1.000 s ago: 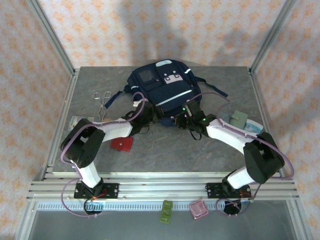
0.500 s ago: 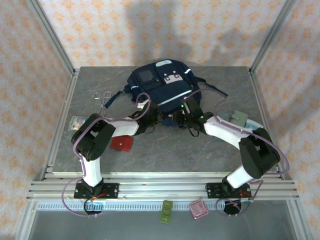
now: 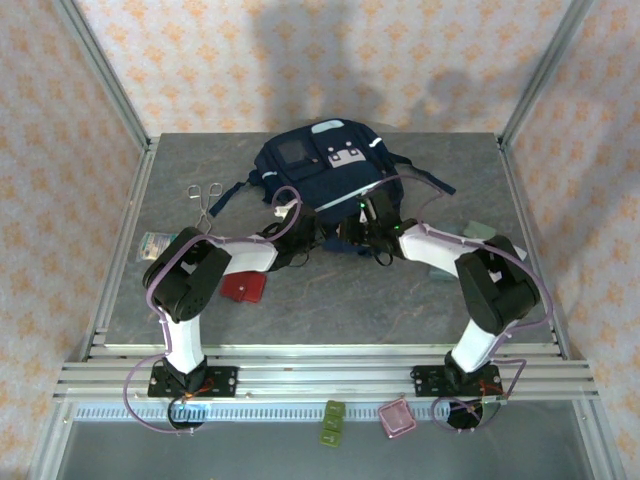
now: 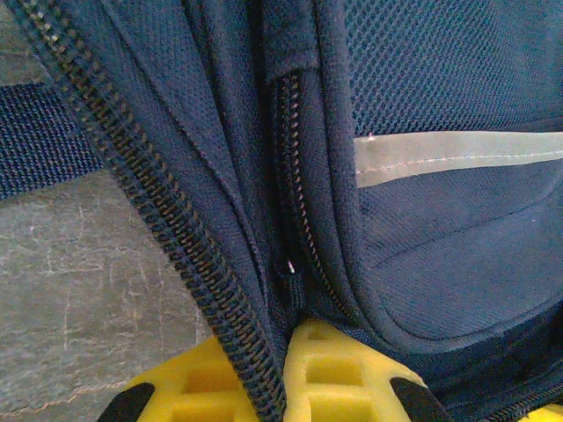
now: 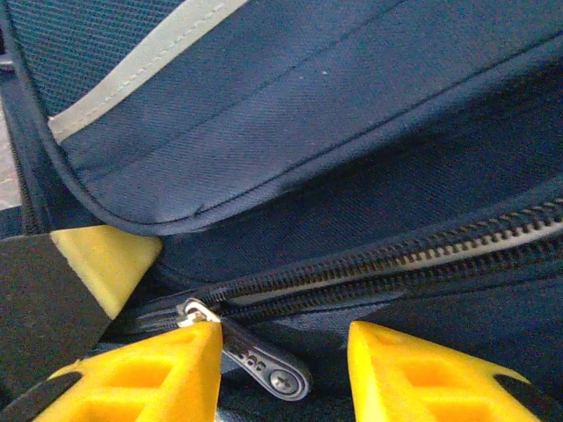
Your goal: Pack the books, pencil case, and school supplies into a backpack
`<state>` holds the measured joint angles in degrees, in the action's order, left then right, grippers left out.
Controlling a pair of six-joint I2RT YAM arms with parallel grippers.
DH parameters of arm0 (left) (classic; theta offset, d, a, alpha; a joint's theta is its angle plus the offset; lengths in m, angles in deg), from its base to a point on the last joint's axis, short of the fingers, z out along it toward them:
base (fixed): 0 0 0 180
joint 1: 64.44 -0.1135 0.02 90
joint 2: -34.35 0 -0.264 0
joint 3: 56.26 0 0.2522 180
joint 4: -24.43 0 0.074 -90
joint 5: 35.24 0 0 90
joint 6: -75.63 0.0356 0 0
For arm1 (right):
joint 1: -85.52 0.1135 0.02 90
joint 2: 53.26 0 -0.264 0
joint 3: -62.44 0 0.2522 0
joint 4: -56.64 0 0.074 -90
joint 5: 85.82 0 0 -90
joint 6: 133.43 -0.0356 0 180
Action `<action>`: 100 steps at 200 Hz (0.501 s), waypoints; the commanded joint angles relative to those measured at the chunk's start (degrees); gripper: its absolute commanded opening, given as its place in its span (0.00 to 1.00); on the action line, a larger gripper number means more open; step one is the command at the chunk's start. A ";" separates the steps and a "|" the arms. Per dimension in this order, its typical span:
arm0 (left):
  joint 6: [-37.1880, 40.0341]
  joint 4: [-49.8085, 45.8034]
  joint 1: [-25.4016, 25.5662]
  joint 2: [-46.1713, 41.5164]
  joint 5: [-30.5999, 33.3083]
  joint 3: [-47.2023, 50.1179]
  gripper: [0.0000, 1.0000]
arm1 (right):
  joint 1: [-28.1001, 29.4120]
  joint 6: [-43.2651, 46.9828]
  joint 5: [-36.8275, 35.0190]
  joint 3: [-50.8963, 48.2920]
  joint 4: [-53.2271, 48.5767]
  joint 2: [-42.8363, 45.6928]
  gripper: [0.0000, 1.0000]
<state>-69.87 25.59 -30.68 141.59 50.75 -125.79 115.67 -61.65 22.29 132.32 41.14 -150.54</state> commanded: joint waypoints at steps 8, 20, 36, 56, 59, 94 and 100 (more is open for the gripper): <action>2.22 2.64 -0.45 -0.02 -0.86 0.89 0.00 | -0.34 0.49 7.47 0.25 5.46 -2.21 0.38; 2.20 2.66 -0.45 0.07 -1.04 0.77 0.00 | -0.36 0.02 9.25 -0.57 7.18 -2.01 0.32; 2.24 2.91 -0.45 0.18 -1.17 0.75 0.00 | -0.36 -0.72 10.75 -1.59 9.00 -1.37 0.26; 2.15 3.25 -0.44 0.37 -1.52 0.66 0.00 | -0.44 -2.01 12.34 -2.87 11.24 -0.65 0.22; 2.16 3.27 -0.45 0.45 -1.57 0.59 0.00 | -0.50 -2.20 12.65 -3.12 11.64 -0.56 0.22; 2.06 3.54 -0.45 0.53 -1.90 0.57 0.00 | -0.44 -1.47 8.52 -2.43 8.44 -1.87 0.33; 2.10 3.54 -0.45 0.50 -1.88 0.57 0.00 | -0.44 -0.99 6.93 -2.48 7.59 -1.87 0.33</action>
<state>-69.83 25.83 -30.73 141.59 50.29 -125.75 115.03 -63.33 32.26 129.92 50.54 -151.81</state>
